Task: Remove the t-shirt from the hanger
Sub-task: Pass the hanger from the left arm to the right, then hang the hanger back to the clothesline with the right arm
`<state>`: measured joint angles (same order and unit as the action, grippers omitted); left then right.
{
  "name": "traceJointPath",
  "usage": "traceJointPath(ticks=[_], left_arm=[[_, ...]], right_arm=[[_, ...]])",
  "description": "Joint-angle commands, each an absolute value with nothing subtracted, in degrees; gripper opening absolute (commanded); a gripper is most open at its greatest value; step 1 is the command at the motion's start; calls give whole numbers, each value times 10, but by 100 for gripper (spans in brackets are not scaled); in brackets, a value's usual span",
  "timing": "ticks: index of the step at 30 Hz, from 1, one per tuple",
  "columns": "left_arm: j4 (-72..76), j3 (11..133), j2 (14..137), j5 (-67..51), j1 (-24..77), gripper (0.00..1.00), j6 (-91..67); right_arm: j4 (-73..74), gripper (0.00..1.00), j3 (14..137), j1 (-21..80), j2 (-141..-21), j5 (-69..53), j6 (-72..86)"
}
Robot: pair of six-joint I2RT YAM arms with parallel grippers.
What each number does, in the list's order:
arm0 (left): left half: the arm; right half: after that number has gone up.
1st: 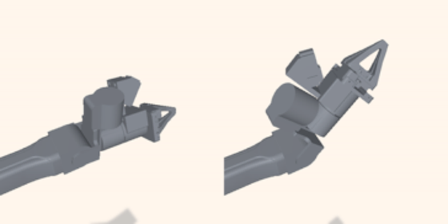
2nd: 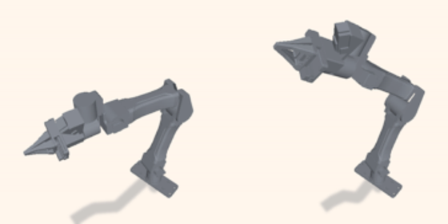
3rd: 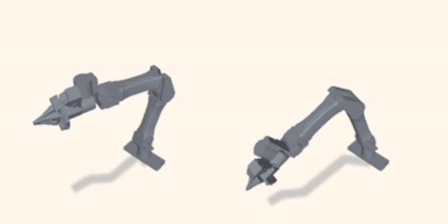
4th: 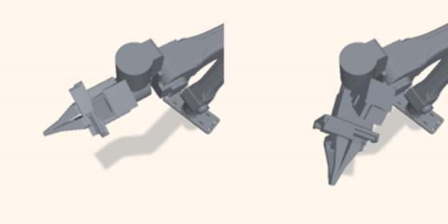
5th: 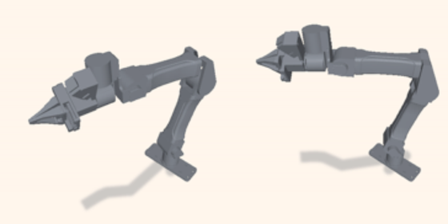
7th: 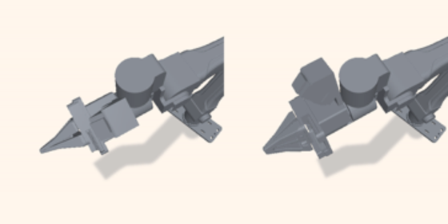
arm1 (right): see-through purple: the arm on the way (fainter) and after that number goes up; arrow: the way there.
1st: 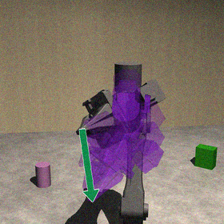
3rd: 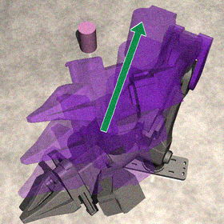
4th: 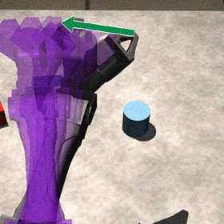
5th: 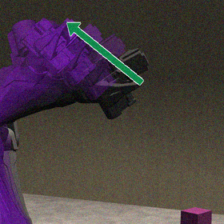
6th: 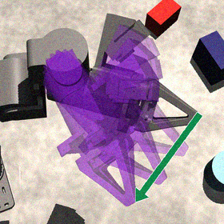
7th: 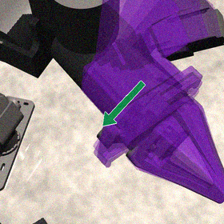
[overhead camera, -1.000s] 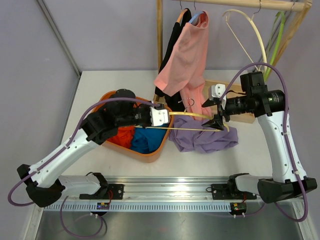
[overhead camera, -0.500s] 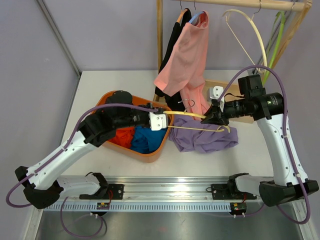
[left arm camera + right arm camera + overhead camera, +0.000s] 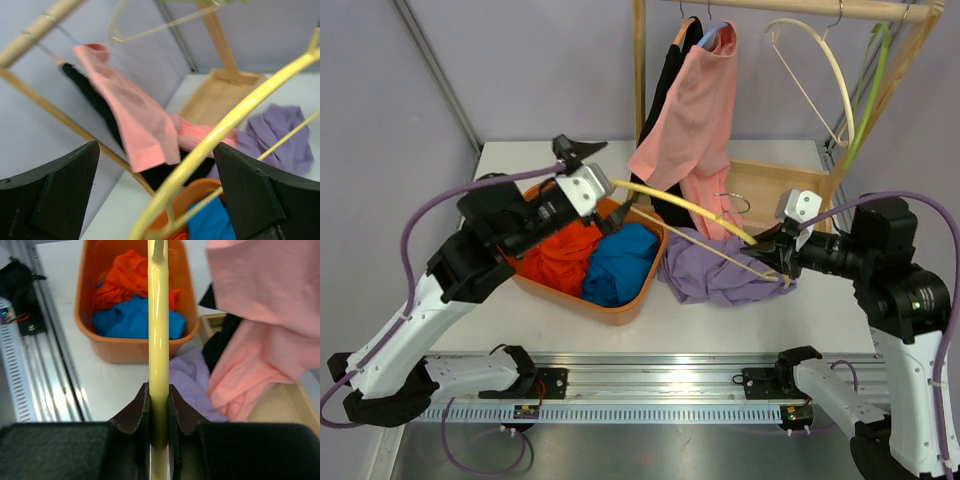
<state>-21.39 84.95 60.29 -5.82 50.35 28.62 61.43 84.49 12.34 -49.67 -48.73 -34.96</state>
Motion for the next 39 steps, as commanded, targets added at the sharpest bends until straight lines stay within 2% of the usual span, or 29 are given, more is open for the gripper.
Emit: traceJointPath(ticks=[1, 5, 8, 18, 24, 29, 35, 39], left_arm=[[-191, 913, 570, 108, 496, 99, 212], [-165, 873, 514, 170, 495, 99, 197], [-155, 852, 496, 178, 495, 99, 182], [-178, 821, 491, 156, 495, 99, 139], [-172, 798, 497, 127, 495, 99, 120], [-179, 796, 504, 101, 495, 99, 111], [-186, 795, 502, 82, 495, 99, 106], [-181, 780, 497, 76, 495, 99, 95]], right_arm=[[477, 0, 857, 126, -477, -362, -199], [404, 0, 899, 126, -476, -274, -95], [368, 0, 899, 126, -472, -146, -32], [379, 0, 911, 119, -491, 27, -30], [431, 0, 937, 119, -547, 44, -32], [456, 0, 1024, 109, -637, 36, -33], [528, 0, 1189, -27, -778, -126, 20], [556, 0, 1296, -30, -869, -183, -15]])
